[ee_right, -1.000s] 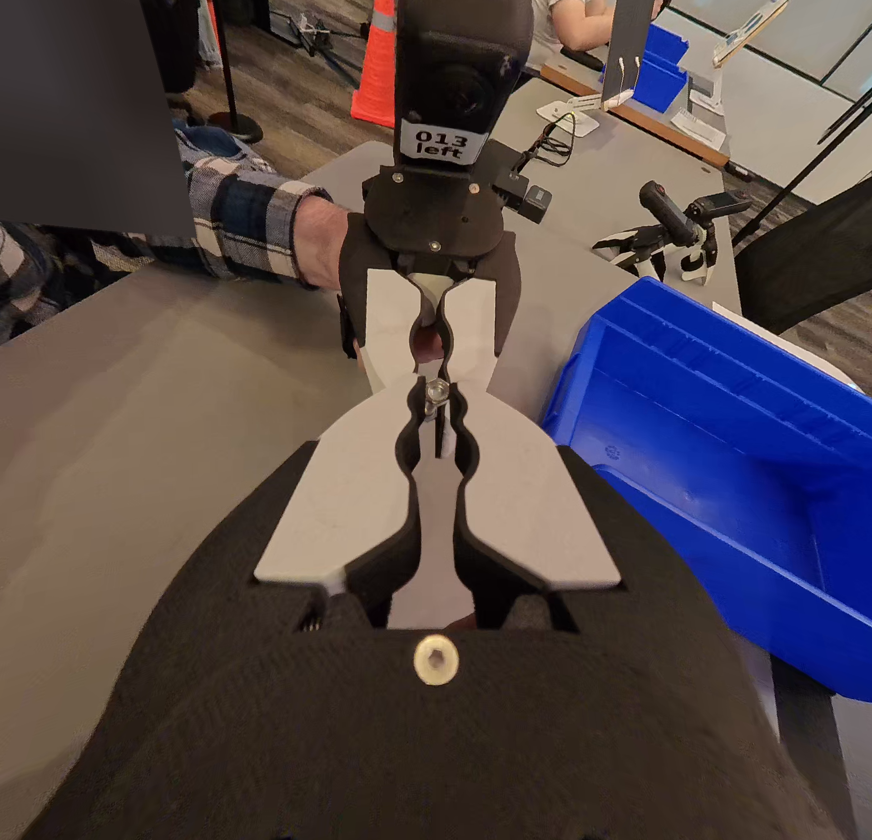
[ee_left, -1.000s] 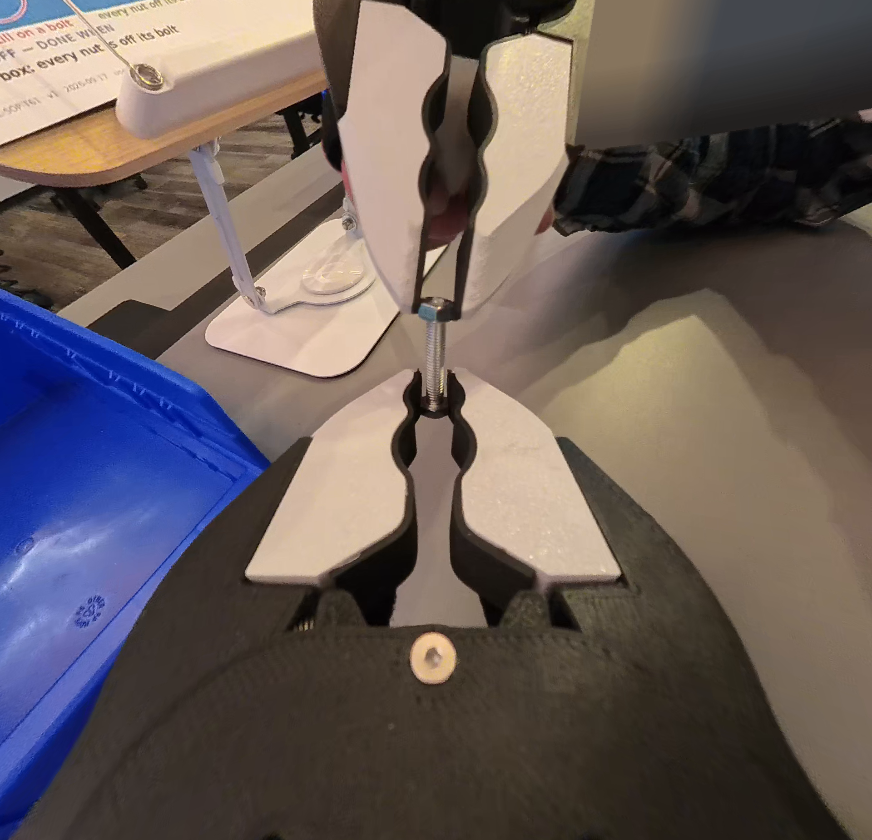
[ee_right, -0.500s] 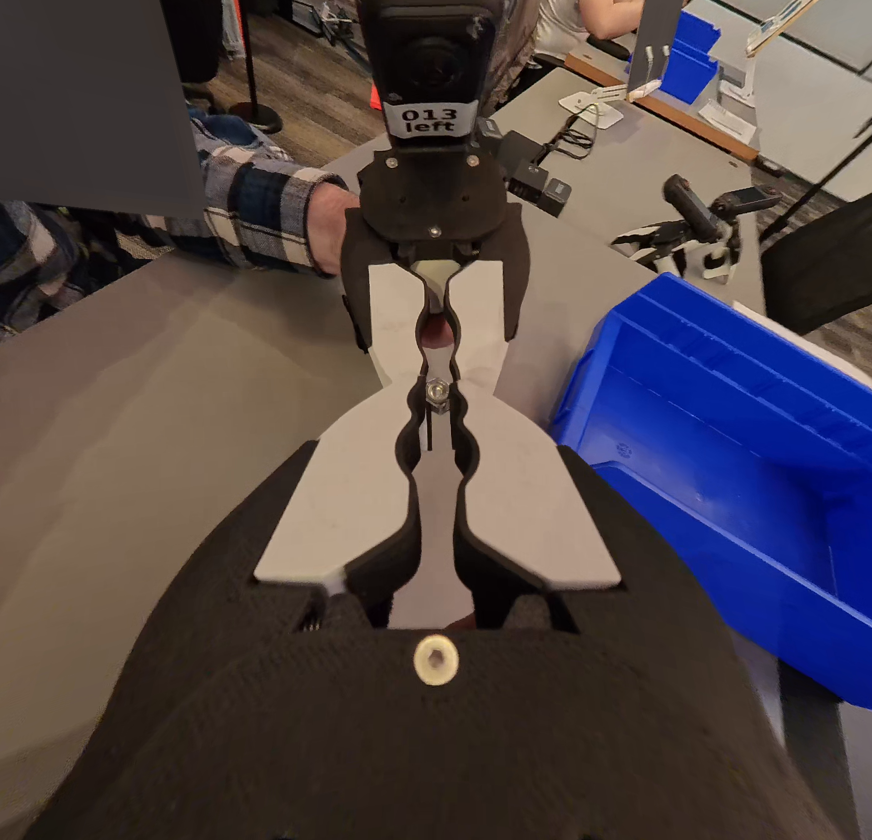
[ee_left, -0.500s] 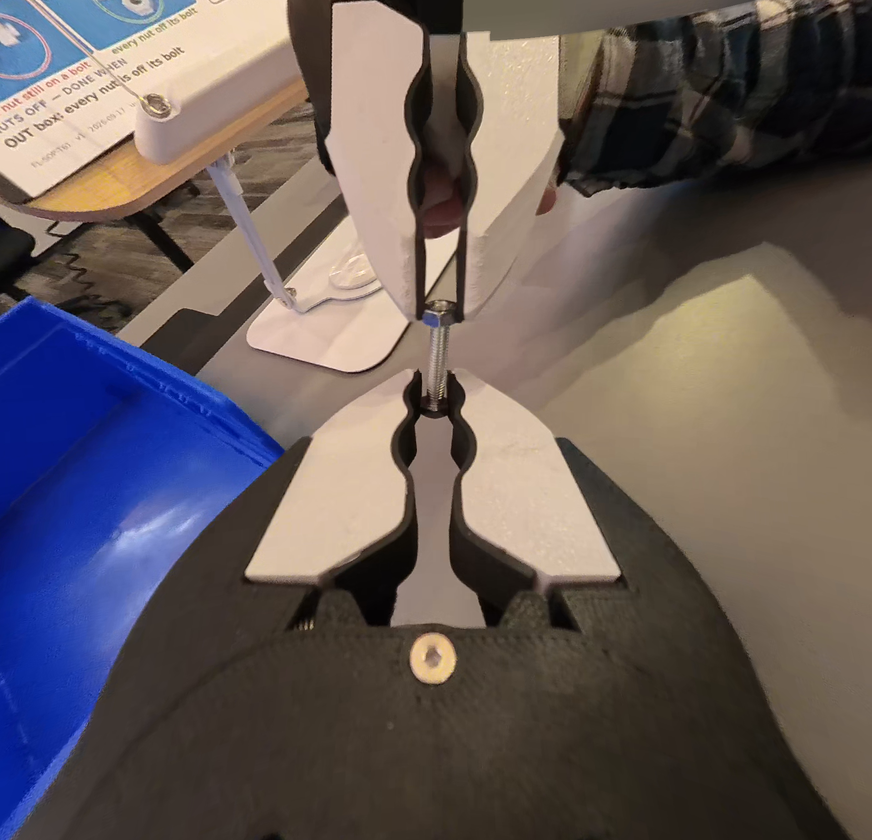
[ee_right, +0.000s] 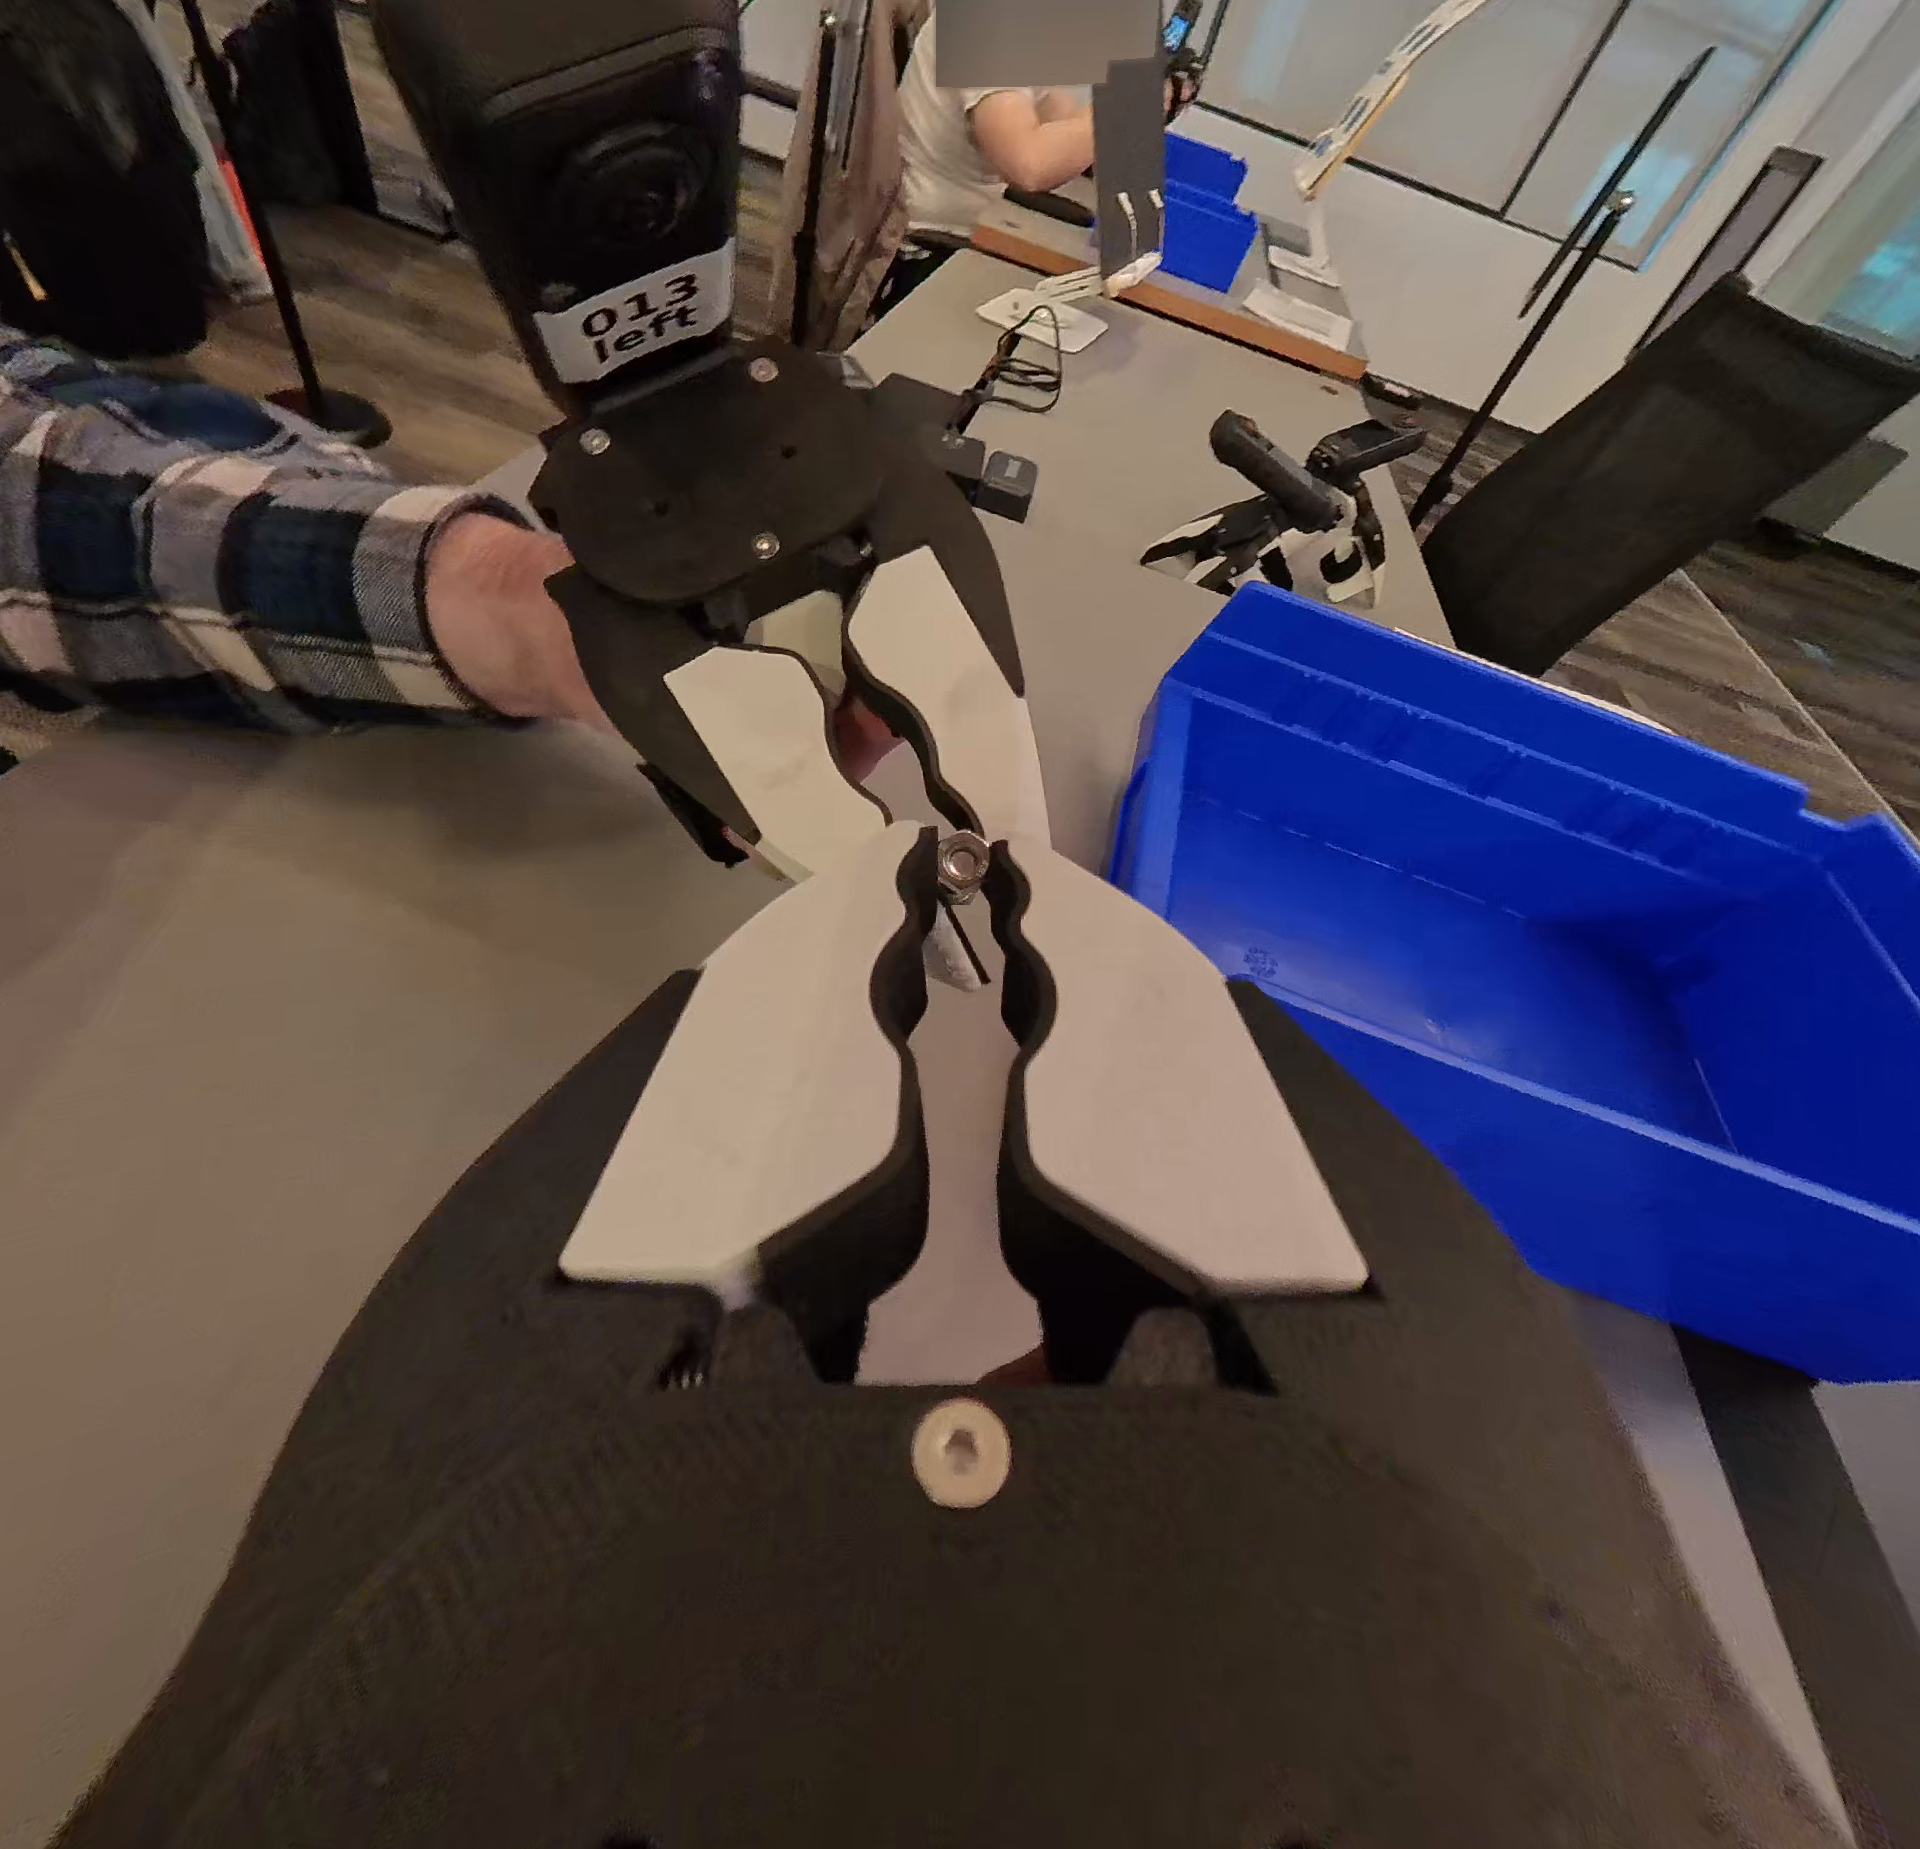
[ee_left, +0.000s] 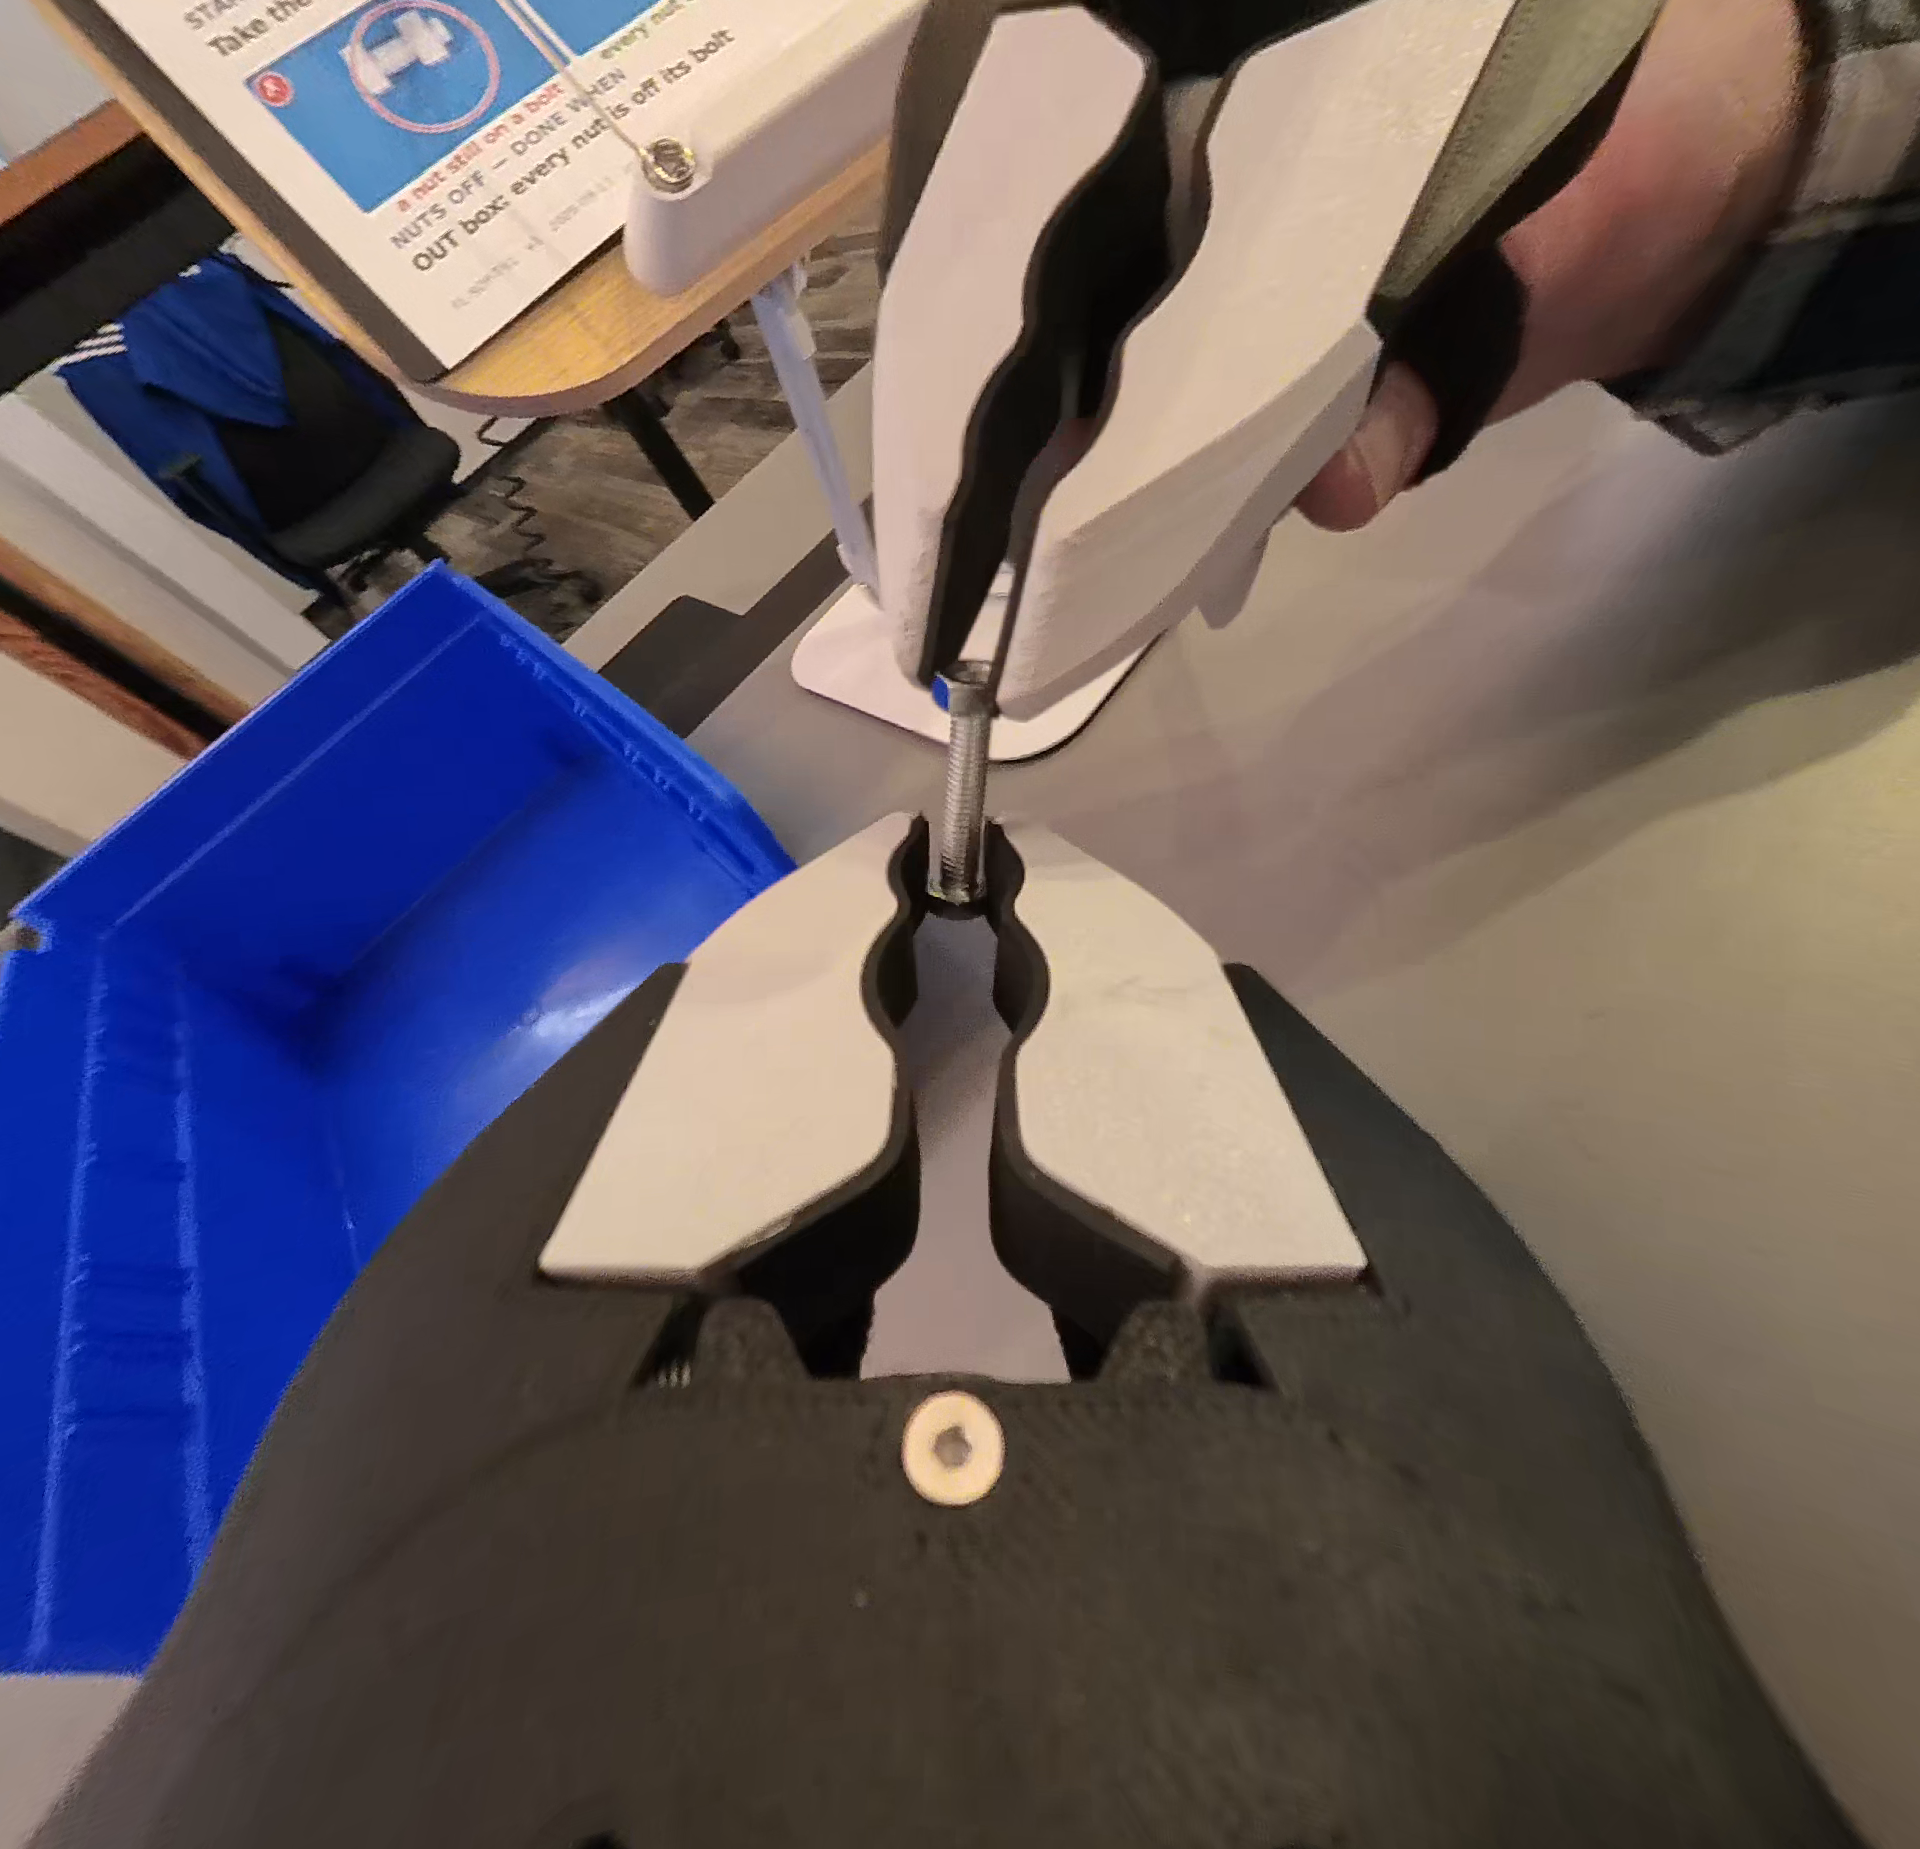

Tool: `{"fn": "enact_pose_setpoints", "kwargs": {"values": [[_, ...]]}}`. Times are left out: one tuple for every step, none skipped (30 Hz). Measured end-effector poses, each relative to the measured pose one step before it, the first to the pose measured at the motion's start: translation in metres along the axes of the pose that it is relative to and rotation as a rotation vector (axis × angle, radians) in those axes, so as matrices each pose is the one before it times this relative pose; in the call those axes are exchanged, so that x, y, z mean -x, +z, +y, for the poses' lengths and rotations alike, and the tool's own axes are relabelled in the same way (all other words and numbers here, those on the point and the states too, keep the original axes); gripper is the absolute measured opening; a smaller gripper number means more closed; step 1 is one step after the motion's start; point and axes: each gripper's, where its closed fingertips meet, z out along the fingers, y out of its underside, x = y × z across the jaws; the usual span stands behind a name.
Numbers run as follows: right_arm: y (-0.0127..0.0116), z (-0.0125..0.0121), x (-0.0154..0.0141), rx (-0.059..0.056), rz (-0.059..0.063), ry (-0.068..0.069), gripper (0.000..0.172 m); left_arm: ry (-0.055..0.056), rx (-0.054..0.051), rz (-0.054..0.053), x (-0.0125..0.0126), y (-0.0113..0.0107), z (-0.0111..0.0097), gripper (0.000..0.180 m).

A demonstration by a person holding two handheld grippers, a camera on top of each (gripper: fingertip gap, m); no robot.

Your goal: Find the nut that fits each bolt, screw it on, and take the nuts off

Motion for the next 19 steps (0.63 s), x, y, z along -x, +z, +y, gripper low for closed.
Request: {"fn": "enact_pose_setpoints", "kwargs": {"values": [[0.00064, 0.00059, -0.00186, -0.0072, 0.0135, 0.0131, 0.01, 0.0073, 0.0073, -0.02, 0.00236, 0.00034, 0.00095, 0.01], [0.00071, 0.00128, -0.00202, -0.0017, 0.0149, 0.0084, 0.01, 0.006, 0.0105, -0.0167, 0.0019, 0.00058, 0.00145, 0.01], [0.00059, 0.00119, -0.00171, 0.0006, 0.0132, 0.0066, 0.01, 0.0068, 0.0088, -0.0165, 0.00196, 0.00037, 0.00135, 0.009], [0.00062, 0.00051, -0.00162, -0.003, 0.0147, 0.007, 0.01, 0.0071, 0.0062, -0.0235, 0.00253, 0.00017, 0.00062, 0.009], [0.00072, 0.0002, -0.0014, -0.0069, 0.0143, 0.0116, 0.01, 0.0045, 0.0088, -0.0143, 0.00139, 0.00057, 0.00073, 0.01], [0.00091, 0.00009, -0.00109, -0.0092, 0.0119, 0.0184, 0.01, 0.0044, 0.0078, -0.0173, 0.00164, 0.0007, 0.00098, 0.009], [0.00072, -0.00017, -0.00116, -0.0142, 0.0116, 0.0218, 0.01, 0.003, 0.0023, -0.0169, 0.00157, 0.00036, 0.00035, 0.009], [0.00052, -0.00024, -0.00105, -0.0167, 0.0084, 0.0259, 0.01, -0.0009, 0.0034, -0.0147, 0.00154, 0.00036, 0.00028, 0.01], [0.00037, 0.00035, -0.00148, -0.014, 0.0084, 0.0299, 0.01, 0.0018, 0.0058, -0.0153, 0.00151, 0.00053, 0.00053, 0.01], [0.00022, 0.00043, -0.00213, -0.0123, 0.0111, 0.0281, 0.01, 0.0047, 0.0055, -0.0156, 0.00122, 0.00055, 0.00042, 0.009], [0.00014, 0.00068, -0.00188, -0.0096, 0.0096, 0.0312, 0.01, 0.0103, 0.0085, -0.0182, 0.00134, 0.0005, 0.0006, 0.009], [0.00024, 0.00071, -0.0021, -0.0079, 0.01, 0.0394, 0.01, 0.0092, 0.0114, -0.0169, 0.00109, 0.00084, 0.00087, 0.009], [0.00018, 0.00023, -0.00135, -0.0113, 0.009, 0.0354, 0.01, 0.0017, 0.0066, -0.0095, 0.00038, 0.00088, 0.00046, 0.009], [0.00032, 0.00039, -0.00056, -0.009, 0.0081, 0.0213, 0.01, -0.003, 0.0041, -0.0036, -0.00007, 0.00086, 0.00075, 0.009], [0.0004, 0.00066, -0.0004, -0.0032, 0.0084, 0.0155, 0.01, -0.0001, 0.0027, -0.0086, 0.00083, 0.00057, 0.00074, 0.009], [0.00046, 0.00037, -0.00004, -0.0029, 0.0036, 0.016, 0.01, 0.0056, 0.0071, -0.0082, 0.00083, 0.00047, 0.001, 0.009], [0.00029, 0.00008, 0.0003, -0.0038, -0.0002, 0.0114, 0.01, 0.0075, 0.0053, -0.0057, 0.00015, 0.00042, 0.00051, 0.009], [0.0001, 0.00014, -0.00005, -0.002, 0.0009, 0.0028, 0.01, 0.0008, 0.0019, 0.0013, -0.00057, 0.00037, 0.00012, 0.009], [-0.00003, 0.00034, -0.00025, 0.0019, 0.0015, -0.0022, 0.01, -0.0062, 0.0003, 0.0039, -0.00033, 0.00041, 0.00028, 0.009]]}}
